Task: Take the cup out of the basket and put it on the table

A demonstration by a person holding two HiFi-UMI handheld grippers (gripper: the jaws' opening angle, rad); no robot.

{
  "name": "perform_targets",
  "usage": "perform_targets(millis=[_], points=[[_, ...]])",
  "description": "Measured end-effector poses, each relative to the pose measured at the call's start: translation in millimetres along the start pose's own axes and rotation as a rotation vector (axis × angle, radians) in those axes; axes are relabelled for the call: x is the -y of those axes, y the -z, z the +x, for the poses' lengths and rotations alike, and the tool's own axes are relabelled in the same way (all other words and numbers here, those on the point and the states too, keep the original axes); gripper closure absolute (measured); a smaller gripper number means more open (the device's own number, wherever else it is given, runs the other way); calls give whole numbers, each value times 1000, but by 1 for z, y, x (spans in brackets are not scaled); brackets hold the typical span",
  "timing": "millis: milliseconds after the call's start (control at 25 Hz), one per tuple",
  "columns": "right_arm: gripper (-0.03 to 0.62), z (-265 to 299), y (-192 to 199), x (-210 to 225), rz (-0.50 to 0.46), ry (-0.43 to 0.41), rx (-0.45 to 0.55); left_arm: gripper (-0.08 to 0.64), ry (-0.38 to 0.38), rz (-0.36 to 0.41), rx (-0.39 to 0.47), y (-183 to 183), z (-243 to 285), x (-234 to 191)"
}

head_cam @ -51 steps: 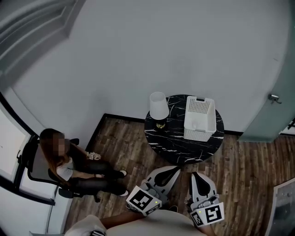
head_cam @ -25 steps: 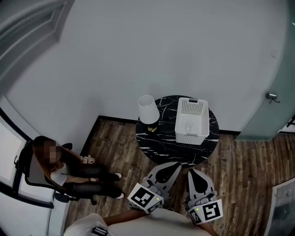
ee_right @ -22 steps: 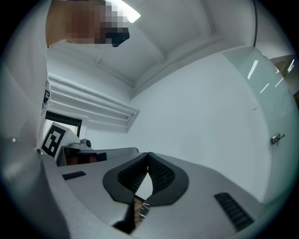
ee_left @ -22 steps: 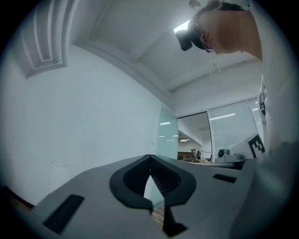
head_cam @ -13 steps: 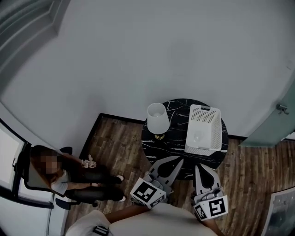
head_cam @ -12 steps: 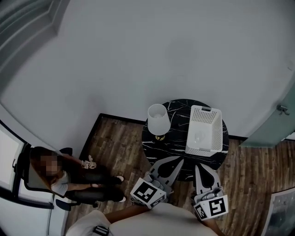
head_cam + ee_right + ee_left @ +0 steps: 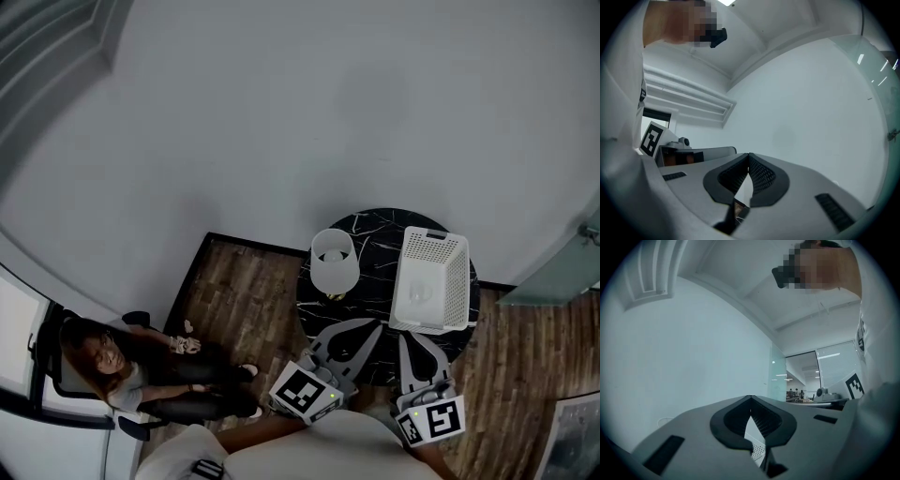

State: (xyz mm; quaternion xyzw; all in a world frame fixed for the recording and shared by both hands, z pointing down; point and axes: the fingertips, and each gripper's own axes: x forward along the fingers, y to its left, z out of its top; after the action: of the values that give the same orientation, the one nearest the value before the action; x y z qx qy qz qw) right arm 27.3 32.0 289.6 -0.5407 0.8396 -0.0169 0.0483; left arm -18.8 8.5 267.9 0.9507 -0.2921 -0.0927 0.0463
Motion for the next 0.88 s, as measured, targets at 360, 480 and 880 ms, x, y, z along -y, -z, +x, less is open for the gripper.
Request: perform_targets(millis=[360, 480, 880], points=[[591, -14, 6, 44, 30, 33, -27, 555, 18, -16, -65, 32, 45, 11], [591, -20, 2, 65, 17, 42, -35, 555, 17, -17, -52, 24, 64, 19], [591, -13, 10, 91, 26, 48, -67, 555, 18, -41, -103, 42, 80, 17]])
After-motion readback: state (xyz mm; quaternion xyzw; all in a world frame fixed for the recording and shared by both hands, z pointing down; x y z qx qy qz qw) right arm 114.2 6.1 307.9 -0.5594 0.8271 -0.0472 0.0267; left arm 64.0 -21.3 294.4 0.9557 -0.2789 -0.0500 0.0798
